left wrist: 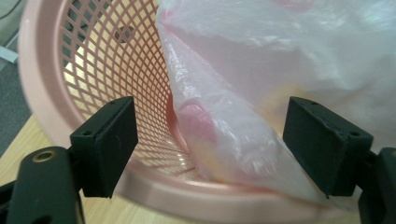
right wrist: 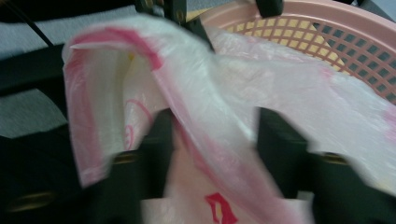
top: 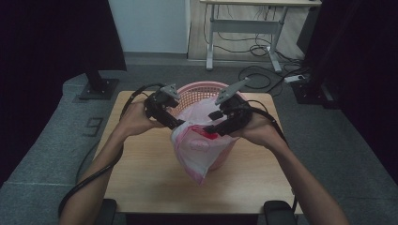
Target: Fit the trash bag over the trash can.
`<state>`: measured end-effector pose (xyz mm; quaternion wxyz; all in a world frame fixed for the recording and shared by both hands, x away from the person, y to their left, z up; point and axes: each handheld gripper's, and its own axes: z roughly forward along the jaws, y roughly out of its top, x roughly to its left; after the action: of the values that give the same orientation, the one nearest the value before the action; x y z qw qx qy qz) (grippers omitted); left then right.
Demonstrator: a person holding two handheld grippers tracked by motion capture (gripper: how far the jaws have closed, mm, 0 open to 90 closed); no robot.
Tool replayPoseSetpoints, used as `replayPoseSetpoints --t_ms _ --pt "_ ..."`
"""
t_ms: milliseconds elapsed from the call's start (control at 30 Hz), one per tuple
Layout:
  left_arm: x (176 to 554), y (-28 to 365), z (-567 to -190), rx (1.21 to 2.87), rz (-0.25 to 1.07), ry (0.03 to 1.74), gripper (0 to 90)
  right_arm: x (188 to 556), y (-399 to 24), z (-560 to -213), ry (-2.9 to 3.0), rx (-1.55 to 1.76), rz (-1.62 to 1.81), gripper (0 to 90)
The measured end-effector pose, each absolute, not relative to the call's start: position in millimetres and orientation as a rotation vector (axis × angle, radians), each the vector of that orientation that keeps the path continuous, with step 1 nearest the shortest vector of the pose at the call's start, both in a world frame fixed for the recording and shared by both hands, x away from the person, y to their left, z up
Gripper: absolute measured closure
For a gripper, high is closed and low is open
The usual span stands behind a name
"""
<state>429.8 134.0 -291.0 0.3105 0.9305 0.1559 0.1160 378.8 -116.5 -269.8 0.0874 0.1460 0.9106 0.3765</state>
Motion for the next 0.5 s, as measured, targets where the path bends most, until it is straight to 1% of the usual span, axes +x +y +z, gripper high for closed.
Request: replayPoseSetpoints --t_ms 67,100,133,167,267,300,367,400,433,500 --pt "427.9 141.7 -283.2 2.445 0.317 0.417 17.7 380.3 -110.3 -273.4 2.721 0.426 1.087 71.9" --pt "426.8 146.2 -279.0 2.437 0.325 0.418 17.7 382.1 -108.6 -274.9 2.722 0.431 1.073 76.3" --pt "425.3 150.8 -274.5 2.431 0.333 0.416 17.7 384.5 -107.8 -276.0 2.722 0.441 1.063 78.8" --pt "423.2 154.9 -270.0 2.423 0.338 0.413 17.7 387.0 -107.9 -276.5 2.729 0.450 1.062 80.2" --pt "418.2 160.8 -261.7 2.399 0.330 0.387 17.6 393.5 -109.9 -275.1 2.712 0.480 1.078 80.4" --pt "412.4 161.3 -255.5 2.375 0.287 0.334 17.6 395.6 -110.6 -274.1 2.707 0.488 1.091 80.4" --pt "406.9 155.8 -252.5 2.372 0.246 0.266 17.6 399.9 -111.2 -271.2 2.702 0.498 1.111 80.4" --pt "406.9 155.8 -252.5 2.372 0.246 0.266 17.6 399.9 -111.2 -271.2 2.702 0.498 1.111 80.4" --pt "402.6 146.5 -252.7 2.381 0.208 0.201 18.0 403.6 -110.0 -268.0 2.696 0.511 1.123 80.4" --pt "401.4 136.1 -255.3 2.403 0.184 0.150 22.7 407.1 -107.8 -264.6 2.689 0.515 1.139 80.4"
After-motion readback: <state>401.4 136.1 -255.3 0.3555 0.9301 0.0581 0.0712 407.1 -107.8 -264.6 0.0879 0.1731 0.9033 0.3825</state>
